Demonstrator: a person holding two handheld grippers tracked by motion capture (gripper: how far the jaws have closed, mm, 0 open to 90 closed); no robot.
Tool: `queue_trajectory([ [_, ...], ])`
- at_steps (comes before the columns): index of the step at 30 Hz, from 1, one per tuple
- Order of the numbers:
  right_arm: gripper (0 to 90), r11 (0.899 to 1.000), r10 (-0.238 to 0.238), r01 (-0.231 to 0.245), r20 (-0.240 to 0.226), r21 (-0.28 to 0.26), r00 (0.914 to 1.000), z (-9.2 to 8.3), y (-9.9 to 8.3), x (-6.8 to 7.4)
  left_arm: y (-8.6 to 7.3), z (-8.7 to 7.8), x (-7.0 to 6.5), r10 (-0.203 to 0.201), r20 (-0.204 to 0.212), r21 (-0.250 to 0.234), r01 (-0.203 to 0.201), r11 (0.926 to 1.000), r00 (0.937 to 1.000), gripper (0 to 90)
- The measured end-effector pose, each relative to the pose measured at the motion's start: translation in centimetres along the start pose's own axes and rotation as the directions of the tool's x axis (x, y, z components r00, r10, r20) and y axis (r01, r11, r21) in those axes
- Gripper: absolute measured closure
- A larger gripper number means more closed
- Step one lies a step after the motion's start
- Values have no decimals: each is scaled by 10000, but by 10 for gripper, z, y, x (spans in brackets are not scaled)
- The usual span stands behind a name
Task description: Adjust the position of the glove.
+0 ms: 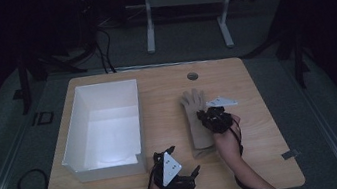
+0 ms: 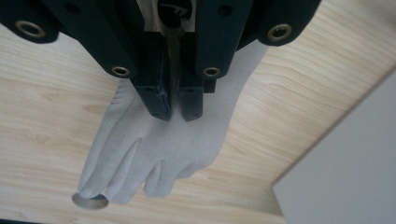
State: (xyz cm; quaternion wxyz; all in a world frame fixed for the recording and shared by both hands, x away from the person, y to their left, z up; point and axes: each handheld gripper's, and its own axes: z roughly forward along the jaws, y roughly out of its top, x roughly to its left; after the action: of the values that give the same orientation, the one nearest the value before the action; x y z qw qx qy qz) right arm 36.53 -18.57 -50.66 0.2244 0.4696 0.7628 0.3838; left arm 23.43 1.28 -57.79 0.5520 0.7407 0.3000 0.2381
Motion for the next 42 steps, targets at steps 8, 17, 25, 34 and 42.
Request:
queue_trajectory([
  [8, 835, 9986, 217, -217, -7, 491, 9998, 12, -16, -3, 0, 0, 0, 6, 10, 5, -6, 10000, 10000, 4],
  [17, 820, 9972, 398, -386, -179, 636, 9990, 19, -25, 1, 0, 0, 0, -30, 90, -4, 30, 10000, 10000, 4],
  [25, 707, 9968, 205, -175, -382, 786, 9991, 20, -27, -1, 0, 1, 0, 64, 116, 85, -65, 9999, 9999, 4],
  [34, 396, 9992, -341, 323, -843, -228, 9959, -4, -13, -22, 2, 5, -1, 497, 287, 15, -497, 9988, 9984, 5],
  [42, 191, 9959, -605, 460, -1964, -777, 9787, -23, -7, -49, 13, 17, 1, 437, 1030, 910, -531, 9944, 9937, 72],
])
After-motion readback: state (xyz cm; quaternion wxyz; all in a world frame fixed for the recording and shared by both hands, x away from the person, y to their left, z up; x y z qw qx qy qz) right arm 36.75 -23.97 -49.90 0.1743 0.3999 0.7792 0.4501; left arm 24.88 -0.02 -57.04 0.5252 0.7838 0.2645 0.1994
